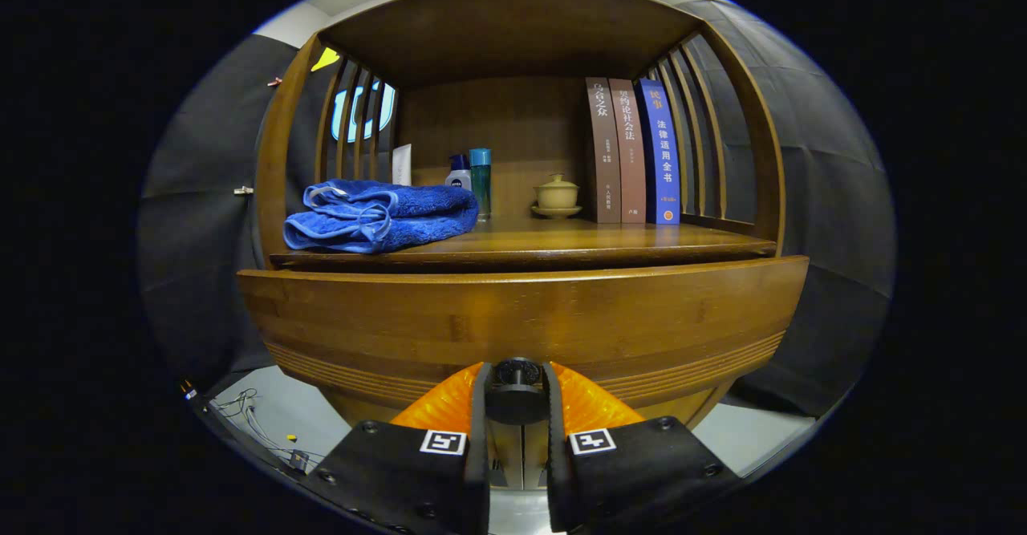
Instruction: Pull open the drawer, take out the items inside it, and place them on the countertop above the cabinet.
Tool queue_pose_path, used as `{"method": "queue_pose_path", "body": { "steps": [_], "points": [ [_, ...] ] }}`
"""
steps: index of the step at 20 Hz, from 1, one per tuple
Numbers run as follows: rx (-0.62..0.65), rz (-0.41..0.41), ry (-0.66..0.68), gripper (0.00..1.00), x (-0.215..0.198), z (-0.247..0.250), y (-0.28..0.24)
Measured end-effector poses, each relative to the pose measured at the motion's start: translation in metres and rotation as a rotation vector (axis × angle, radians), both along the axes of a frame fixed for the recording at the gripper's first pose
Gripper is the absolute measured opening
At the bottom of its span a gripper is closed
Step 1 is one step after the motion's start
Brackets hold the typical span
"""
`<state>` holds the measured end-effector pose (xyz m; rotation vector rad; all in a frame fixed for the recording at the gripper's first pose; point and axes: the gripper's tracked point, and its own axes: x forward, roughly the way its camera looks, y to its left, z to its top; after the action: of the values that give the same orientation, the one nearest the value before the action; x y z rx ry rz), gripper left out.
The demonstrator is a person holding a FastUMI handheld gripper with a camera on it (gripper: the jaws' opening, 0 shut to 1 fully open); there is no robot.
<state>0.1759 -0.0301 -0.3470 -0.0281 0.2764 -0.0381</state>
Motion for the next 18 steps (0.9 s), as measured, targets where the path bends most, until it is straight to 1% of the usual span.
{"method": "queue_pose_path", "body": {
  "steps": [5, 8, 13, 16, 18],
  "points": [
    [0.035, 0.005, 0.013, 0.32, -0.051, 0.005, 0.001],
    [0.048, 0.004, 0.018, 0.32, -0.075, 0.008, 0.001],
    [0.064, 0.001, 0.032, 0.32, -0.102, 0.010, 0.001],
    [0.072, -0.004, 0.060, 0.32, -0.115, 0.002, 0.000],
    [0.075, -0.003, 0.053, 0.32, -0.115, 0.003, 0.000]
  ]
}}
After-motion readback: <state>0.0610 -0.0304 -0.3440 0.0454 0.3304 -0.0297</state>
